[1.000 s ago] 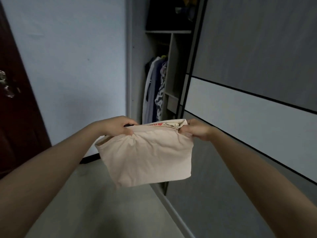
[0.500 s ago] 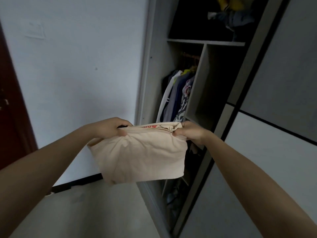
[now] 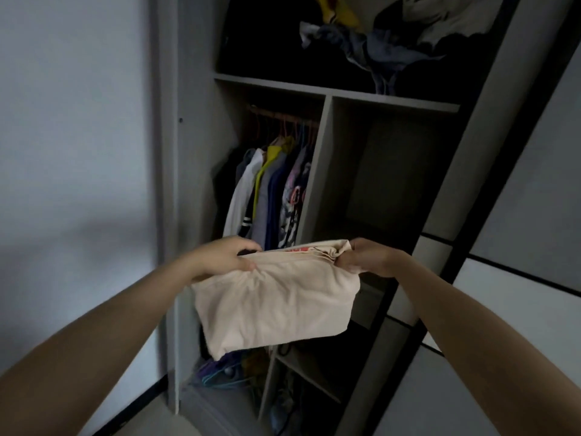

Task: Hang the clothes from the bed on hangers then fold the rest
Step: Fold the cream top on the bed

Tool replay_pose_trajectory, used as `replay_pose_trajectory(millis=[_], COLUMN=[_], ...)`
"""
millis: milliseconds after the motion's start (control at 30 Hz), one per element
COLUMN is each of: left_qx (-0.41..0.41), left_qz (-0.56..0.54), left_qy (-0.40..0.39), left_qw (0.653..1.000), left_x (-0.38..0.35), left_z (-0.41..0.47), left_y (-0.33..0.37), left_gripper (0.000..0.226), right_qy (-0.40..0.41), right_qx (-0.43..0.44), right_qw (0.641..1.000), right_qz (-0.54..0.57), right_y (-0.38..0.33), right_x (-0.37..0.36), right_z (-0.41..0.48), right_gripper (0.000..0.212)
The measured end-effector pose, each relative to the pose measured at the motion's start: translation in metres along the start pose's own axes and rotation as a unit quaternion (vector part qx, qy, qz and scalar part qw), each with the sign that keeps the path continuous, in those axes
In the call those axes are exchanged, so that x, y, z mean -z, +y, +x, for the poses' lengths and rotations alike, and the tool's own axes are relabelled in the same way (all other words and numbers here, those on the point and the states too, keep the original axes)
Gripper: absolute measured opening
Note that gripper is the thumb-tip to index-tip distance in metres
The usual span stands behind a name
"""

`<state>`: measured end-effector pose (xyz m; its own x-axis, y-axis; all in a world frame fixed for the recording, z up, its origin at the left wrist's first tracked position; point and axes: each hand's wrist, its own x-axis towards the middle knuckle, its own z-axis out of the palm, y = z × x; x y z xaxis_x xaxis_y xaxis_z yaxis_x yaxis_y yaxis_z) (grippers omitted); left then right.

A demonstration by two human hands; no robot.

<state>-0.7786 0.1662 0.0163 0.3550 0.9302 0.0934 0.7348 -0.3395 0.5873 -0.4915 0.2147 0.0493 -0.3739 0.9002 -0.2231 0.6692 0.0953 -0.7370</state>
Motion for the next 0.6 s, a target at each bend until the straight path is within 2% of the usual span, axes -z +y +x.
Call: replay_pose_trajectory(millis=[67,167,300,467,533,600], left_qx=[-0.004,0.002,0.000,-0.028,-0.040,-0.038], left_qz=[-0.035,-0.089,-0.126,-0.137,-0.132,-0.134], left_qy=[-0.022,-0.048,-0.050,0.023,0.056,0.075], left_qw=[0.999,0.995,0.991,0.990,0.989,0.987], left_x=[-0.008,-0.019,-0.022,-0.010,-0.009,-0.014], left_z=[0.026,0.067,0.121,0.211,0.253,0.298], left_y=[-0.008,-0.012,0.005,0.046,0.065,0.079], left_gripper=[0.029,0.038,0.035,0.027,0.022,0.015], right_qy=[0.026,0.085,0.191,0.350,0.391,0.436], right_qx=[-0.045,-0.113,-0.194,-0.203,-0.160,-0.099], right_qw=[0.999,0.990,0.962,0.913,0.907,0.891], right_qz=[-0.005,-0.022,-0.022,-0.048,-0.001,0.086], right_y=[0.005,0.011,0.002,-0.012,-0.012,-0.007], right_x=[0.010,0.026,0.057,0.115,0.143,0.167], right_z=[0.008,0.028,0.053,0.090,0.110,0.129], right_gripper=[0.008,0.013,0.014,0.036,0.042,0.038])
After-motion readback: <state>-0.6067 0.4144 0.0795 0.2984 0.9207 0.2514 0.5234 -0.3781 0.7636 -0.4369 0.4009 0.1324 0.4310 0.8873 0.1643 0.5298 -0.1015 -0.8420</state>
